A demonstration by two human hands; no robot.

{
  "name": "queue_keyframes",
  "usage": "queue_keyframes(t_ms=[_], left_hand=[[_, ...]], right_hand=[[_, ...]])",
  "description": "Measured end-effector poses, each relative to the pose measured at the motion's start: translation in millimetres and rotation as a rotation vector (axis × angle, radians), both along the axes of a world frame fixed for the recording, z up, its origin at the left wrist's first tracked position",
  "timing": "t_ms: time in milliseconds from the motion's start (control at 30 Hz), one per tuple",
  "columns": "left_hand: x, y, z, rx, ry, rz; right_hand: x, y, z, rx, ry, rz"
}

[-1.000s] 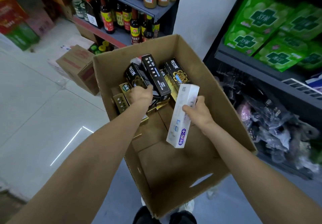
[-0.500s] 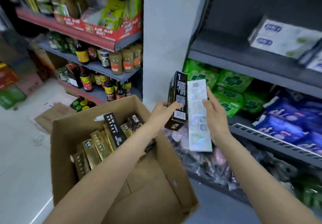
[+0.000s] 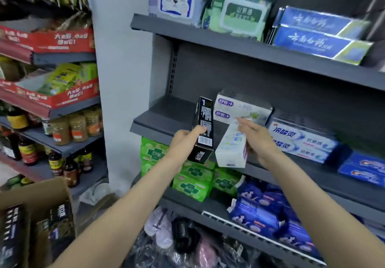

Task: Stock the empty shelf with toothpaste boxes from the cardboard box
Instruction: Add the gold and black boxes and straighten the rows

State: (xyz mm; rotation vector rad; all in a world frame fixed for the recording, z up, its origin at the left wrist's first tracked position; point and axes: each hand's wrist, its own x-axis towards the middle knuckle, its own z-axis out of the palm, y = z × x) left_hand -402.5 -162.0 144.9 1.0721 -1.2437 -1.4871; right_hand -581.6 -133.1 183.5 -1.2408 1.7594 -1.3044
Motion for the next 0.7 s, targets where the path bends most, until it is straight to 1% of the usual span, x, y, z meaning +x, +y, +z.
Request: queue_keyframes(t_ms=[133, 300, 400, 533, 633, 667, 700], left_hand=[[-27.2, -36.7, 8.4, -0.003, 0.074, 0.021], [-40.7, -78.8, 3.6, 0.038, 0.099, 0.089], [-42.2, -99.1, -0.3, 0.080, 0.095, 0.131], [-48.2, -116.3, -2.3, 0.099, 0.047, 0.121], [-54.0, -126.8, -3.1, 0.093, 0.024, 0.108], [-55.5, -129.1, -3.6, 0.086, 0.016, 0.107], [-57.0, -130.9, -4.1, 0.083, 0.002, 0.104]], right_hand=[[-30.4, -33.7, 19.1, 0.090, -0.034, -0.101], [-45.0, -79.2, 20.3, 0.067, -0.396, -0.171], [-52.9, -105.5, 9.2, 0.054, -0.513, -0.158], [-52.1, -118.2, 0.6, 0.092, -0.677, -0.176], [-56.2, -125.1, -3.2, 0.122, -0.534, -0.187], [-60.0, -129.6, -5.4, 0.106, -0.455, -0.196], [-63.2, -133.0, -7.8, 0.102, -0.314, -0.195]])
